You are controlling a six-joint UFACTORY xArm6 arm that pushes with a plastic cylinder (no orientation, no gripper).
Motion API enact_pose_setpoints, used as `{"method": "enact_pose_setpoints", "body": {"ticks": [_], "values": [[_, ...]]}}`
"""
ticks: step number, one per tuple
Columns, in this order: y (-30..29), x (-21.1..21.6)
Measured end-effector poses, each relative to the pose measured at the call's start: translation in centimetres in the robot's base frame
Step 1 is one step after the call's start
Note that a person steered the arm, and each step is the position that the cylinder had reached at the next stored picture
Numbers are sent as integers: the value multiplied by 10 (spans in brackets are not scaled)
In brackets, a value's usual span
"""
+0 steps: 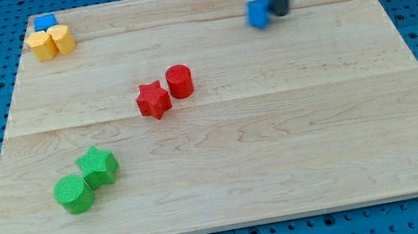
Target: Push the blue triangle towards top left
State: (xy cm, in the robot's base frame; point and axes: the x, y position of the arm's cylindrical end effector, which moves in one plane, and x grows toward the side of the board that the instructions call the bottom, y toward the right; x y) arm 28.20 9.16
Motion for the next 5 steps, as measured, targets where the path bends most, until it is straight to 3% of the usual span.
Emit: {"method": "enact_pose_setpoints", "body": {"ticks": [1,3,4,5], "values": [[-66,-10],[-61,38],[-117,26],[-121,20]]}}
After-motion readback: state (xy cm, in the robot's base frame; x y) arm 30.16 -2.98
